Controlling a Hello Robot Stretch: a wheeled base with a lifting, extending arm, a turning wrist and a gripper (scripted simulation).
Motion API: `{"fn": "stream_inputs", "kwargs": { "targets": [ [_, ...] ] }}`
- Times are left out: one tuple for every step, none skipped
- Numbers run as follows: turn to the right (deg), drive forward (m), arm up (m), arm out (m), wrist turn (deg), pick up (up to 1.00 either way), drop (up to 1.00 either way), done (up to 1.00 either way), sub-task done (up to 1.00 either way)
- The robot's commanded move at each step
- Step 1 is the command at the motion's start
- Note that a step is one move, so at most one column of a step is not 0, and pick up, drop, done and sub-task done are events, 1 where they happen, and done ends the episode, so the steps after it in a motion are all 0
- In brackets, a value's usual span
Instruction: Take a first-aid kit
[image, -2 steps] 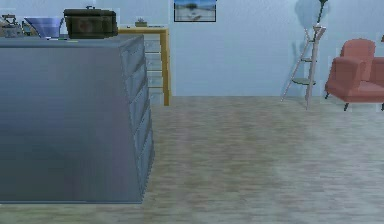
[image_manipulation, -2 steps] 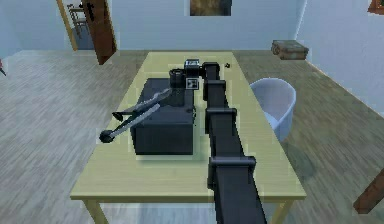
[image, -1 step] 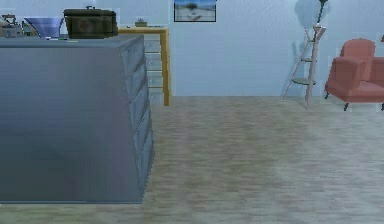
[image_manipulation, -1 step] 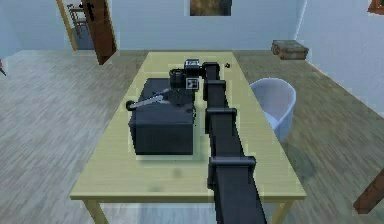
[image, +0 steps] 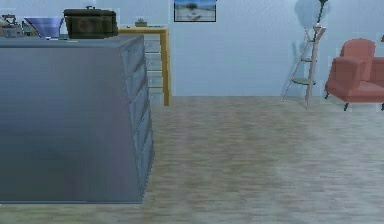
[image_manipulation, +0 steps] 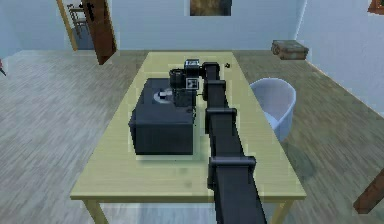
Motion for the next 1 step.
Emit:
{"fn": "stream_inputs", "kwargs": {
  "targets": [
    [0.0,0.0,-0.3,0.0,0.0,0.0,0.0,0.0,0.0]
  ]
}}
